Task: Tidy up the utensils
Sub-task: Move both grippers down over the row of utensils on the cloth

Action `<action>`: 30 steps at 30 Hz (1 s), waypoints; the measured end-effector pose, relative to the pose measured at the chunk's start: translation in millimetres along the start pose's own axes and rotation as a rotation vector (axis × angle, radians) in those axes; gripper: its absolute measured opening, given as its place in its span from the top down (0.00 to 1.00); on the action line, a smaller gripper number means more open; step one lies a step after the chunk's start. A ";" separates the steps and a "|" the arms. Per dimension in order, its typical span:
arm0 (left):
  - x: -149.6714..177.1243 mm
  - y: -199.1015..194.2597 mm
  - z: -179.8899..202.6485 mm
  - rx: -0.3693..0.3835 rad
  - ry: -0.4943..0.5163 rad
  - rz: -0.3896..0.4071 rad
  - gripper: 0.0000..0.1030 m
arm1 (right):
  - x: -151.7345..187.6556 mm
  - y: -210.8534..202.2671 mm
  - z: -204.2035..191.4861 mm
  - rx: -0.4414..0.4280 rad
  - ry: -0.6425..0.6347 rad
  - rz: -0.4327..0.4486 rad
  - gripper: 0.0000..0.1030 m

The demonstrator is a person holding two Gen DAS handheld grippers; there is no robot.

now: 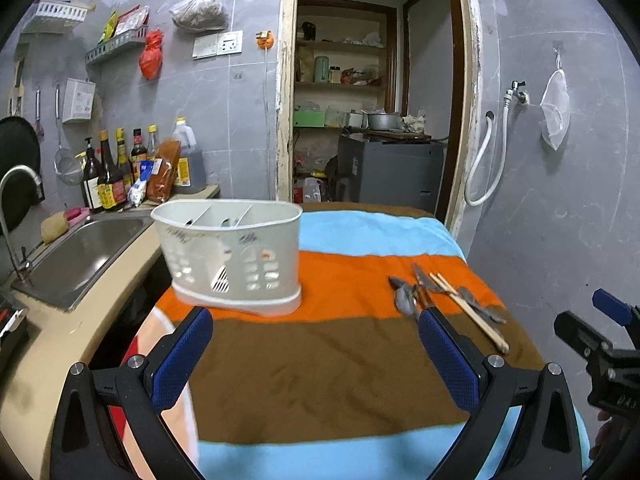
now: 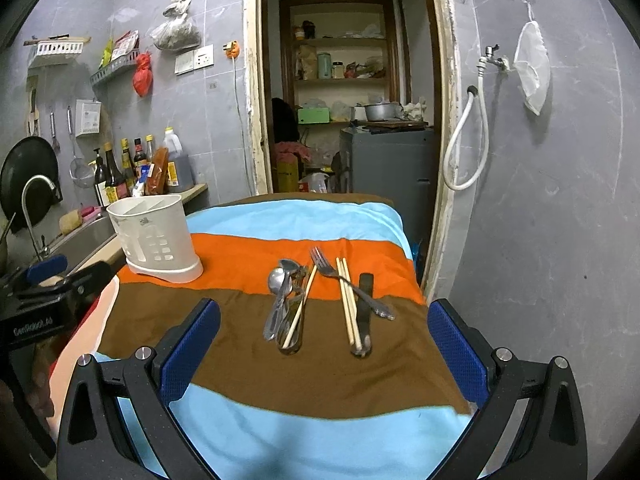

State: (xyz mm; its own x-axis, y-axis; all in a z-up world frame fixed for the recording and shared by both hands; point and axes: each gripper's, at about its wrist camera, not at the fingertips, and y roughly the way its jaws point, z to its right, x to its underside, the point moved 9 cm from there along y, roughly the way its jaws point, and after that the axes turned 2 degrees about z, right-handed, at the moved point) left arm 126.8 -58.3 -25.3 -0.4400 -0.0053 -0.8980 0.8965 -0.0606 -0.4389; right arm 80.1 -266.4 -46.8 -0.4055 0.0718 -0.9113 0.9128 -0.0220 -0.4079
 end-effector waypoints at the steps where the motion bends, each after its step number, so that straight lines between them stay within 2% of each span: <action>1: -3.6 4.7 4.0 0.001 -0.004 0.000 0.00 | -2.1 3.0 3.1 -0.005 -0.003 -0.003 0.01; 6: -14.9 28.3 21.4 -0.008 -0.009 0.001 0.00 | -18.3 24.2 22.8 -0.028 -0.004 -0.007 0.01; 12: -17.8 64.8 37.4 -0.026 -0.002 -0.034 0.00 | -36.3 63.9 46.7 -0.064 -0.007 -0.021 0.01; 15: -14.6 88.1 45.6 -0.026 -0.003 -0.073 0.00 | -39.0 89.0 57.7 -0.097 0.002 -0.052 0.01; 23: 4.7 150.9 58.7 0.028 -0.019 -0.230 0.01 | -23.5 172.2 76.8 -0.180 0.044 -0.212 0.01; 25: 8.6 161.8 60.2 0.040 -0.025 -0.258 0.08 | -16.2 187.1 81.3 -0.197 0.071 -0.245 0.06; 27: 13.1 172.6 63.3 0.059 -0.032 -0.289 0.16 | -7.2 201.6 84.2 -0.204 0.096 -0.285 0.29; 29: 18.1 181.6 67.5 0.087 -0.040 -0.323 0.19 | 5.3 219.8 87.5 -0.198 0.106 -0.342 0.38; 30: 19.7 185.1 69.6 0.097 -0.041 -0.332 0.25 | 9.4 224.2 88.0 -0.201 0.107 -0.354 0.43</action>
State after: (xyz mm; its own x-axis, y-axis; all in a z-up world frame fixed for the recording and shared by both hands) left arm 280.4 -139.1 -122.1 -0.7107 -0.0096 -0.7035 0.6955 -0.1604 -0.7004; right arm 276.6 -358.4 -151.8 -0.6980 0.1439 -0.7015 0.7139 0.2167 -0.6659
